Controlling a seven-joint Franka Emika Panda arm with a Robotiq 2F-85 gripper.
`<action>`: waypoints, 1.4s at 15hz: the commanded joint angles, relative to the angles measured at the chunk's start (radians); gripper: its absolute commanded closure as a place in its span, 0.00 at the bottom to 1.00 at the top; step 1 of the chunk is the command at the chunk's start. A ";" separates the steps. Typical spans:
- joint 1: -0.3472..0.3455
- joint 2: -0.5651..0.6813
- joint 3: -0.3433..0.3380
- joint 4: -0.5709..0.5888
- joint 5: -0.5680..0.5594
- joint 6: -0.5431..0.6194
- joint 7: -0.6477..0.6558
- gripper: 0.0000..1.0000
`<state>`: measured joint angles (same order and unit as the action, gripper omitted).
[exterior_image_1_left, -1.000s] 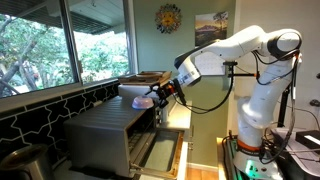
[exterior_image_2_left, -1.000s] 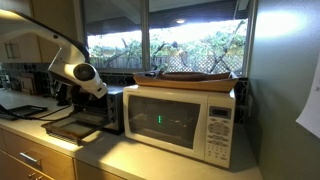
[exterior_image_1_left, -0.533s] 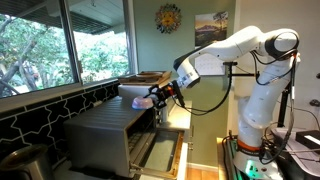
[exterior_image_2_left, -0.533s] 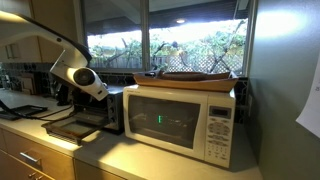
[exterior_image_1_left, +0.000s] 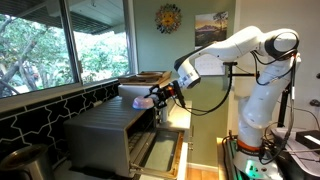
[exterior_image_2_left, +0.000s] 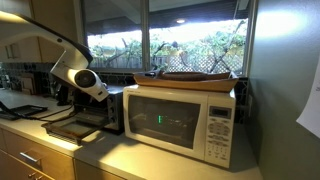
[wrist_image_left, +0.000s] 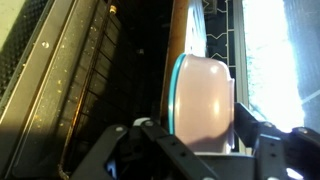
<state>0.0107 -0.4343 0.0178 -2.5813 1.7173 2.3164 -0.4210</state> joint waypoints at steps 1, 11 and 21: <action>-0.036 -0.022 0.010 -0.012 -0.023 -0.021 0.020 0.25; -0.070 -0.070 0.005 -0.010 -0.050 -0.048 0.039 0.86; -0.078 -0.119 -0.060 -0.036 0.005 -0.301 -0.041 0.97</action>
<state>-0.0566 -0.5116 -0.0123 -2.5761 1.7194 2.1379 -0.4235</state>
